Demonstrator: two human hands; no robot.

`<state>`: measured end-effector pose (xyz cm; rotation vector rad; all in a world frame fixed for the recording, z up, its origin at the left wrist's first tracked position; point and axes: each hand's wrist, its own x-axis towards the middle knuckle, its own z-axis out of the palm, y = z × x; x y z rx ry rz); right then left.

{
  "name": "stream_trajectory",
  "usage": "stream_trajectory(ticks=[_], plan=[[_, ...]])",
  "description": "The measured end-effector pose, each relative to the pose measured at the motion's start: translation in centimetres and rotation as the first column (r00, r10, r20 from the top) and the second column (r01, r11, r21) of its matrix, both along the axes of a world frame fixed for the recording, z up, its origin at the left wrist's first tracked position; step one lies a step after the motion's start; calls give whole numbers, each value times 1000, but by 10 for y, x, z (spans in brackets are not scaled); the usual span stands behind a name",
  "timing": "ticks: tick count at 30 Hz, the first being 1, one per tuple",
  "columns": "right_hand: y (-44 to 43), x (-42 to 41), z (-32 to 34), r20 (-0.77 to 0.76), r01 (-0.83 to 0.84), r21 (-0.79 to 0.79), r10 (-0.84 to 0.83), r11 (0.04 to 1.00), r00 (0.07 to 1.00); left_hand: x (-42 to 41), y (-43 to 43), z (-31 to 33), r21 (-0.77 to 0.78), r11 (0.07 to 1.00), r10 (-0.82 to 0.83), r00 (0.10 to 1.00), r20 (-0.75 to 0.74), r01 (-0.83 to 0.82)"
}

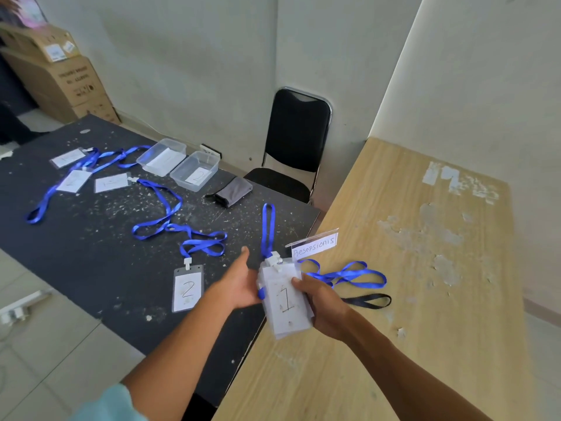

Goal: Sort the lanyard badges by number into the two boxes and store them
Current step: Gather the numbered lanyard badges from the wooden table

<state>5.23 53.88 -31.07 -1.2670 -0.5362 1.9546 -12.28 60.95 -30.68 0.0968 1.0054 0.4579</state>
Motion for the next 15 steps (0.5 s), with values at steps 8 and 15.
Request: stream_trajectory(ticks=[8,15], plan=[[12,4,-3,41,-50,-42,52,998,998,-21,58,23,284,958,95,976,-197,-36],[37,-30,-13,-11,-84,26,85,996,996,-48,123,36,490,866,256,931,-261,-101]])
